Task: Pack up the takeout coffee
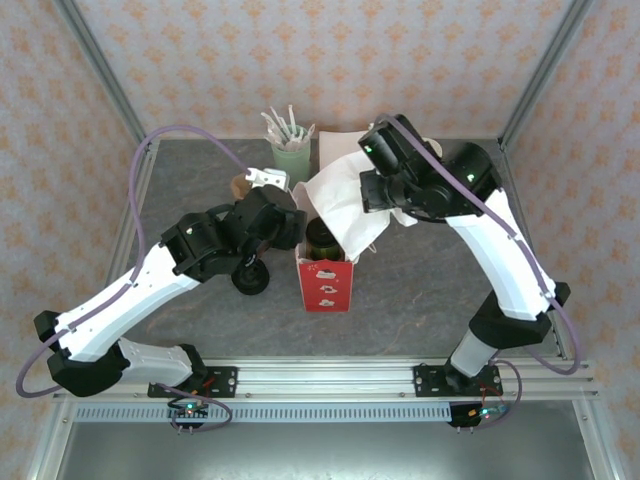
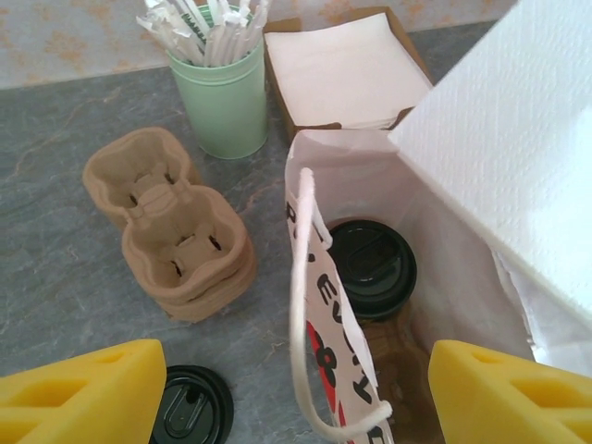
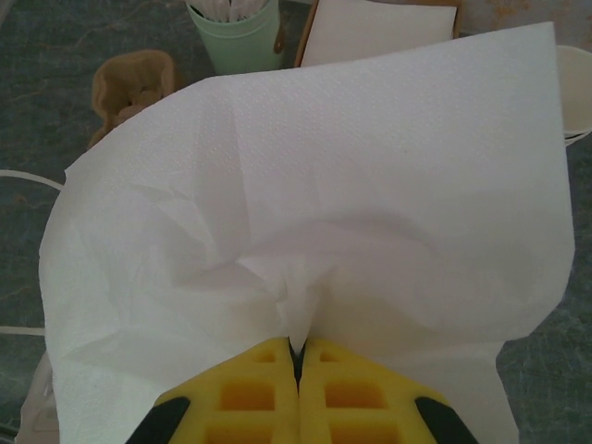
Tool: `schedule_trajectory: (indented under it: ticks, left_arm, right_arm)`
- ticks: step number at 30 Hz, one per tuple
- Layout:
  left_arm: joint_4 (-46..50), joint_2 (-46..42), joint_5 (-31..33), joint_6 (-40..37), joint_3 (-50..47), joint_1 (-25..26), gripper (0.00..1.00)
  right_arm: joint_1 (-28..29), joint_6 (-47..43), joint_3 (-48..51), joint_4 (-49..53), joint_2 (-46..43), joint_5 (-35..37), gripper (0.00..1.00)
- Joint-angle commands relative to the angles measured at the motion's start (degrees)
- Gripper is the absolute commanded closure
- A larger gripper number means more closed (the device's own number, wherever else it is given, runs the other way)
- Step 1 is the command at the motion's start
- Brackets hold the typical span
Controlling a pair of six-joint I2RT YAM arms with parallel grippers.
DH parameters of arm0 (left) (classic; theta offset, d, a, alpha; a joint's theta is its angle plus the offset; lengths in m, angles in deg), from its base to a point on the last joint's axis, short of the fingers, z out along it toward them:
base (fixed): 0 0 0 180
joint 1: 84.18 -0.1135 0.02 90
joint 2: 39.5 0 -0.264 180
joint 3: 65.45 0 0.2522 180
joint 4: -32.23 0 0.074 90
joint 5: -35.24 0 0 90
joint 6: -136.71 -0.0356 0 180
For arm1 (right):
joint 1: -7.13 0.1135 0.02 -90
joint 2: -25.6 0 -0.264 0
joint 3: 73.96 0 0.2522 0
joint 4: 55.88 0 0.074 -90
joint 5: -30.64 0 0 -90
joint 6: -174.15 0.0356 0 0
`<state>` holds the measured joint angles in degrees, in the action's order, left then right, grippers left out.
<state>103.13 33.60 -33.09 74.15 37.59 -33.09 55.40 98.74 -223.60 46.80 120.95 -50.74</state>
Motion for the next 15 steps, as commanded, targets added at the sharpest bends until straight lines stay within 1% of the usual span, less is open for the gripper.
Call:
schedule_trajectory:
  ticks: [1, 6, 9, 12, 15]
  left_arm:
    - [-1.28, -0.95, 2.86, 2.17, -1.05, -0.94, 0.27]
    - [-2.14, -2.15, 2.34, 2.55, -2.89, -1.73, 0.35]
    - [-2.32, -2.7, 1.78, 2.6, -3.73, -2.18, 0.43]
    - [-2.62, -3.13, 1.36, 2.68, -4.58, -2.48, 0.5]
    - [-3.21, -3.54, 0.8, 2.61, -5.51, -2.71, 0.54]
  right_arm:
    - [0.72, 1.67, -1.5, 1.97, 1.67, 0.42, 1.0]
    - [1.56, 1.81, -1.21, 0.17, 5.34, -2.45, 1.0]
    - [1.65, 1.81, -0.27, -1.43, 7.09, -4.16, 1.0]
    - [1.65, 1.87, 1.43, -3.38, 8.33, -5.18, 1.0]
    - [1.65, 2.36, 4.74, -6.87, 8.4, -7.47, 1.0]
